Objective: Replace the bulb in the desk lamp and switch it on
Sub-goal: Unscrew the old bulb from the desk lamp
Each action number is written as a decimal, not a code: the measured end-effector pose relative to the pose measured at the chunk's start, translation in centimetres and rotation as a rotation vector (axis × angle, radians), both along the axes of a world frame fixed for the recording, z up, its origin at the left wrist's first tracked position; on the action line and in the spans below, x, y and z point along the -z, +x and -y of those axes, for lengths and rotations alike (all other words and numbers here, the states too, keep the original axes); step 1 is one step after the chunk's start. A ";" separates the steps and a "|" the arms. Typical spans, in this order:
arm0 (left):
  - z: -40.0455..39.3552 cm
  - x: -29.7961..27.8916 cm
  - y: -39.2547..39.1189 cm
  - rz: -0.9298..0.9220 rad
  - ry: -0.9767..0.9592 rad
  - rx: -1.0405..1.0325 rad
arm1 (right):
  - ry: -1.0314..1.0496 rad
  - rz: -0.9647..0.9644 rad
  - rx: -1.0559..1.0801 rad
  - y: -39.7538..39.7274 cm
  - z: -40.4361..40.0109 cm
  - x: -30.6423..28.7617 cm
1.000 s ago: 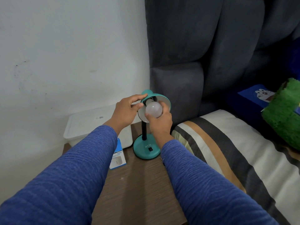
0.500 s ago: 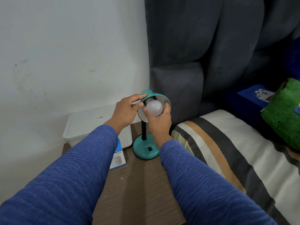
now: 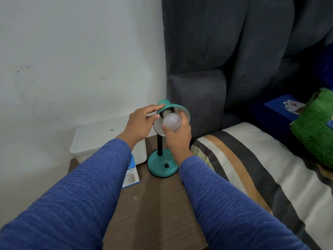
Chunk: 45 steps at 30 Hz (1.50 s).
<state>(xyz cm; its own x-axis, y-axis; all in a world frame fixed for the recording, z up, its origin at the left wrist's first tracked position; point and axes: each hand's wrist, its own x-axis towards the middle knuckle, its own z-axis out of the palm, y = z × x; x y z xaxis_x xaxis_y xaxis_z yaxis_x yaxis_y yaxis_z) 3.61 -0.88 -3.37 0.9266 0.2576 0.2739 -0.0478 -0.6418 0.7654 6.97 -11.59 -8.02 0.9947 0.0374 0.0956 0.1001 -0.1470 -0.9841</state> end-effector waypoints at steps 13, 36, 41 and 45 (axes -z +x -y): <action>-0.2 -0.1 0.1 -0.003 0.000 -0.002 | 0.045 -0.043 -0.018 -0.2 -0.1 -0.4; 0.0 -0.1 0.1 0.008 0.002 -0.003 | -0.052 0.016 -0.013 0.1 0.6 -0.6; -0.1 0.0 0.1 0.007 -0.008 -0.012 | -0.115 0.042 -0.019 0.0 0.7 -0.7; 0.0 -0.1 0.0 0.006 0.001 -0.017 | -0.100 0.018 -0.049 0.1 1.0 -0.7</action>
